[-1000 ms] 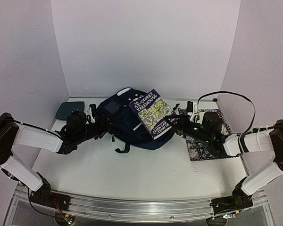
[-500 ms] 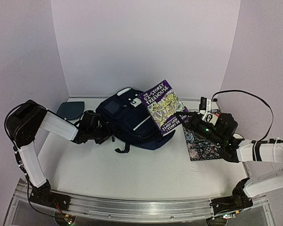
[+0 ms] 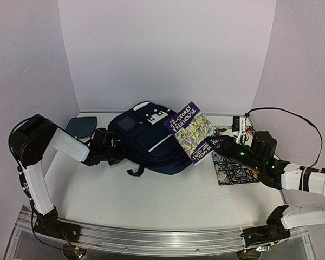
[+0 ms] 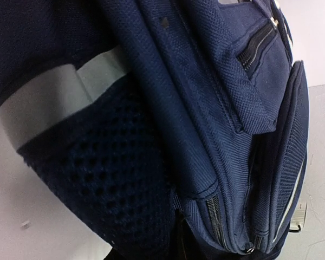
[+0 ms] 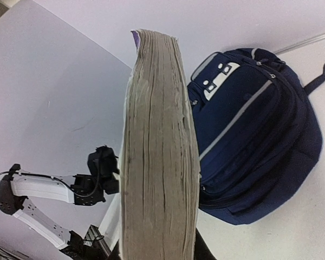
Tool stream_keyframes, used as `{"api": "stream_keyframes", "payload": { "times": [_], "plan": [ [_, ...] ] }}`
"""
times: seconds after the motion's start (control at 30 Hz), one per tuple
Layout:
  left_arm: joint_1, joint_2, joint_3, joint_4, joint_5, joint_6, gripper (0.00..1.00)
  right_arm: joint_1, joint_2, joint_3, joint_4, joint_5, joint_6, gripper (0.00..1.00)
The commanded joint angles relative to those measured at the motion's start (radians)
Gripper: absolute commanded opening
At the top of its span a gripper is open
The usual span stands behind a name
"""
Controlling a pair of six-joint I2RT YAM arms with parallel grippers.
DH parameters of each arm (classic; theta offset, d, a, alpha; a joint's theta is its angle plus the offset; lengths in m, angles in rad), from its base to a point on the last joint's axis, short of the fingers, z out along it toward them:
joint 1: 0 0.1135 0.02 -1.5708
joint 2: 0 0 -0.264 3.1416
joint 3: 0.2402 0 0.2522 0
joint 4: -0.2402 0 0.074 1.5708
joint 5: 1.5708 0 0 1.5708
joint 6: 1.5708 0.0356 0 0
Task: Pack the student bag
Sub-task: Move the student bag to the center of the board.
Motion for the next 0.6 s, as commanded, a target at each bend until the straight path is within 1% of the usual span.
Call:
{"api": "stream_keyframes", "payload": {
  "times": [0.0, 0.17, 0.23, 0.33, 0.43, 0.53, 0.57],
  "plan": [
    [0.040, -0.126, -0.142, -0.090, -0.087, 0.008, 0.07, -0.004, -0.004, 0.044, 0.057, -0.021, -0.002, 0.00],
    [0.048, -0.239, -0.238, -0.155, -0.119, 0.014, 0.07, -0.004, 0.014, 0.040, 0.051, -0.039, 0.010, 0.00],
    [0.049, -0.275, -0.258, -0.209, -0.155, 0.024, 0.10, -0.004, 0.021, 0.040, 0.044, -0.043, 0.014, 0.00],
    [0.048, -0.331, -0.266, -0.307, -0.210, 0.059, 0.23, -0.004, 0.033, 0.040, 0.033, -0.054, 0.015, 0.00],
    [0.042, -0.402, -0.267, -0.366, -0.230, 0.110, 0.40, -0.004, 0.037, 0.034, 0.027, -0.052, 0.017, 0.00],
    [-0.011, -0.474, -0.231, -0.490, -0.306, 0.167, 0.55, -0.004, 0.029, 0.030, 0.007, -0.038, 0.006, 0.00],
    [-0.037, -0.491, -0.208, -0.535, -0.352, 0.182, 0.60, -0.004, 0.025, 0.030, -0.007, -0.034, 0.000, 0.00]
  ]
}}
